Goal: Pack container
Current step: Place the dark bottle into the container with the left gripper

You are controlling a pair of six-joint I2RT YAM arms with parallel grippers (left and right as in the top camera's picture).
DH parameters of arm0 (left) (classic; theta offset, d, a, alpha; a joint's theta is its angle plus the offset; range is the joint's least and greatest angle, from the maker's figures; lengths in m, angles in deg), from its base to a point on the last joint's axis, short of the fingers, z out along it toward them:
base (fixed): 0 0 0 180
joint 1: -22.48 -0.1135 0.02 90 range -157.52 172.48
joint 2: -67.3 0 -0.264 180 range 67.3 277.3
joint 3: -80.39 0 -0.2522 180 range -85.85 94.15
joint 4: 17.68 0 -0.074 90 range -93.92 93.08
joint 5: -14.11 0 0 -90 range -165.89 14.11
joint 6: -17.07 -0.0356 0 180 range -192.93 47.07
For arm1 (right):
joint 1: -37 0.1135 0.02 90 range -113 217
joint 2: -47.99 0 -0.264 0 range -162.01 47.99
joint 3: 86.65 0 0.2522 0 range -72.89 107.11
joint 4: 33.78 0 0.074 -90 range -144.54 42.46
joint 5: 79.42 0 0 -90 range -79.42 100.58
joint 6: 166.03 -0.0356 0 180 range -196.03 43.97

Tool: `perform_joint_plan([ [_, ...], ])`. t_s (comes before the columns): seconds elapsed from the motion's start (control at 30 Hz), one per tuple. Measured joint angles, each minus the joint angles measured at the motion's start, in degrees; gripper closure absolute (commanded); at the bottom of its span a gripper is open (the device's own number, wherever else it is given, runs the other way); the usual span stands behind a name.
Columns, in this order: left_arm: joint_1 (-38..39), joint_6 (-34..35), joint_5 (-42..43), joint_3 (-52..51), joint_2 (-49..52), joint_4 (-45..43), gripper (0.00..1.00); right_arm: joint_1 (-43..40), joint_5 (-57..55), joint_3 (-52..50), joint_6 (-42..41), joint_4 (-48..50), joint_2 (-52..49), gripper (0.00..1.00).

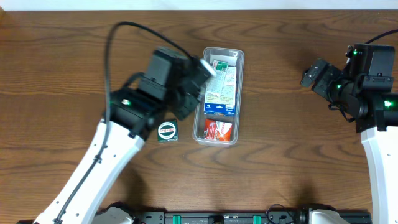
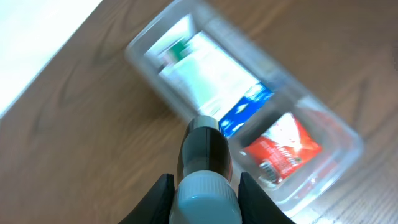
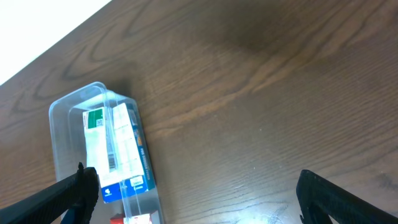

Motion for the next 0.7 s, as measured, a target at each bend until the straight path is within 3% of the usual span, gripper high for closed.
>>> perform_joint_plan([
  [0.2,7.7,-11.2,0.7,0.0,5.4,-0.9,0.94,0.0,0.0,0.0,0.0,0.0,0.0,0.01],
  [0.37,9.3,-17.7,0.8,0.0,13.6,-1.8,0.93,0.0,0.0,0.0,0.0,0.0,0.0,0.01],
  [0.7,9.3,-21.9,0.8,0.0,22.4,-5.3,0.93,0.0,0.0,0.0,0.0,0.0,0.0,0.01],
])
